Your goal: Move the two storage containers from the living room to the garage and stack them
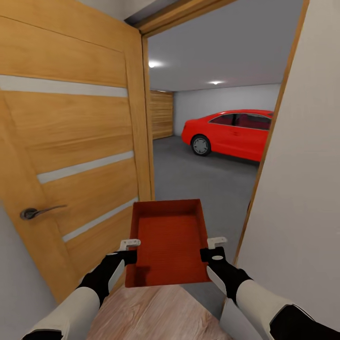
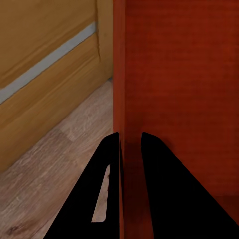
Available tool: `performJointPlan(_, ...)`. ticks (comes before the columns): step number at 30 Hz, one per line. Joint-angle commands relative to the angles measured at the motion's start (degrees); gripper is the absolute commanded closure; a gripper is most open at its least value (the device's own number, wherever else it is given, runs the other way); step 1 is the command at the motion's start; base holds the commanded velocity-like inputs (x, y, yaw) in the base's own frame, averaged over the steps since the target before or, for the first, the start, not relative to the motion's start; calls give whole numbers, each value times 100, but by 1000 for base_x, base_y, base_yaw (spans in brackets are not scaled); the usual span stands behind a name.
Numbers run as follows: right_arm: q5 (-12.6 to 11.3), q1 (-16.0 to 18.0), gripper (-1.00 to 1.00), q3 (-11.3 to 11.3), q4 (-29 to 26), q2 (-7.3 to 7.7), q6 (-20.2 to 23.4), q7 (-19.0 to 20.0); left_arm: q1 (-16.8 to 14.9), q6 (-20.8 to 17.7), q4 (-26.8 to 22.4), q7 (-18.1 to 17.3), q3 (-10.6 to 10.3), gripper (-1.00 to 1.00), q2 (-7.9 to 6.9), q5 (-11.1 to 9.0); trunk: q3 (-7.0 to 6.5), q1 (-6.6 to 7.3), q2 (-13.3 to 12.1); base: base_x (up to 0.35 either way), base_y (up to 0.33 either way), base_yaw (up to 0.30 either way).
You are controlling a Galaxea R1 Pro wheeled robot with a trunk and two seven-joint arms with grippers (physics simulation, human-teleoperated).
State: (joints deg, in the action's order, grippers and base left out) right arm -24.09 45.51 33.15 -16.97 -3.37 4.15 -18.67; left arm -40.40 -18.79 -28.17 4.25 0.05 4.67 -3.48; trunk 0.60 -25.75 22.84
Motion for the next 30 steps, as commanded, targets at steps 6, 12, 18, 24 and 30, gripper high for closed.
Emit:
performJointPlan(6, 13, 15, 100, 25, -8, 3, 37, -49, 6, -28, -61, 58, -146, 100, -1, -74, 6, -3, 8, 10, 6, -240)
performJointPlan(12, 10, 11, 100, 25, -8, 3, 33, -49, 6, -28, -60, 69, -146, 100, 7, -67, 6, -3, 8, 0, 0, -235)
performJointPlan(18, 9, 11, 100, 25, -8, 4, 33, -49, 6, -35, -9, 72, -140, 100, 8, -57, 6, -3, 8, 80, 74, -184)
performJointPlan(24, 9, 11, 100, 25, -8, 3, 33, -49, 6, -38, 4, 67, -143, 100, 8, -56, 6, -3, 8, 225, 213, -22)
performJointPlan(30, 9, 11, 100, 25, -8, 3, 33, -49, 6, -34, 5, 67, -145, 100, 8, -56, 6, -3, 8, 237, 225, -9)
